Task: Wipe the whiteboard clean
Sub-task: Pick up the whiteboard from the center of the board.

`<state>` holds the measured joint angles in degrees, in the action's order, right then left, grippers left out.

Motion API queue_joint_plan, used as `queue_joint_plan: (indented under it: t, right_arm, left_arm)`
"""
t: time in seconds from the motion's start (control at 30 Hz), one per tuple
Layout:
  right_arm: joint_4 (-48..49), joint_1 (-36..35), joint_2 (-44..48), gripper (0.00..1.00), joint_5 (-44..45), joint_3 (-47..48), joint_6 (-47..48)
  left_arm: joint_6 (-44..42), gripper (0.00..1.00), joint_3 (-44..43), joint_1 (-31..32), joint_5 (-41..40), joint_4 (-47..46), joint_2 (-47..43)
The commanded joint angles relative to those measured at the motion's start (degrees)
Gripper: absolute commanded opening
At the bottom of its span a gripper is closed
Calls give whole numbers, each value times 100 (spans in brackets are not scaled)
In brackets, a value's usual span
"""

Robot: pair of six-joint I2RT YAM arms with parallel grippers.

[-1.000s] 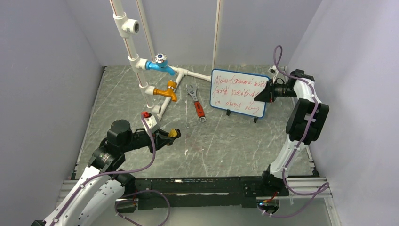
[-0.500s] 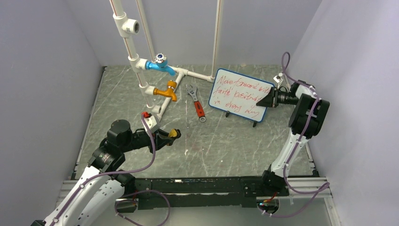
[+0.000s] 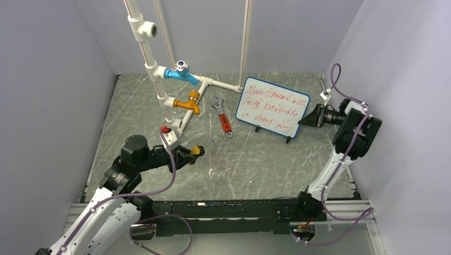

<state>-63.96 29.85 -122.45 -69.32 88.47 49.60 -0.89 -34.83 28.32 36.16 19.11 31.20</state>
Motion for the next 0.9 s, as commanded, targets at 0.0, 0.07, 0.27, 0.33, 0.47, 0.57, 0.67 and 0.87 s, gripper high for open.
queue_joint_plan:
  t: [0.0,0.07,0.27,0.33,0.47,0.57,0.67,0.87]
  right_arm:
    - [-844,20,424,41,-483,198,820]
    - [-1050,9,398,37,-609,261,982]
    - [-1138,-94,196,29,-660,422,870]
    - [-652,-144,265,26,-564,313,407]
    - [396,-206,526,17,-322,-26,-551]
    - [437,-176,556,0,-272,-25,-607]
    - [1,-61,537,0,-315,100,-156]
    - [-1033,206,522,0,-347,229,783]
  left_arm:
    - [-87,0,-11,-19,124,-285,-18]
    - [-87,0,-15,-23,128,-285,-3]
    - [-78,0,-15,-20,128,-294,-8]
    - [-77,0,-15,-20,128,-291,-5]
    - [-76,0,-14,-20,119,-287,-9]
    - [-78,0,-14,-24,110,-282,-22]
    - [-89,0,-9,-20,119,-279,-30]
    - [-104,0,-25,-20,137,-273,-1]
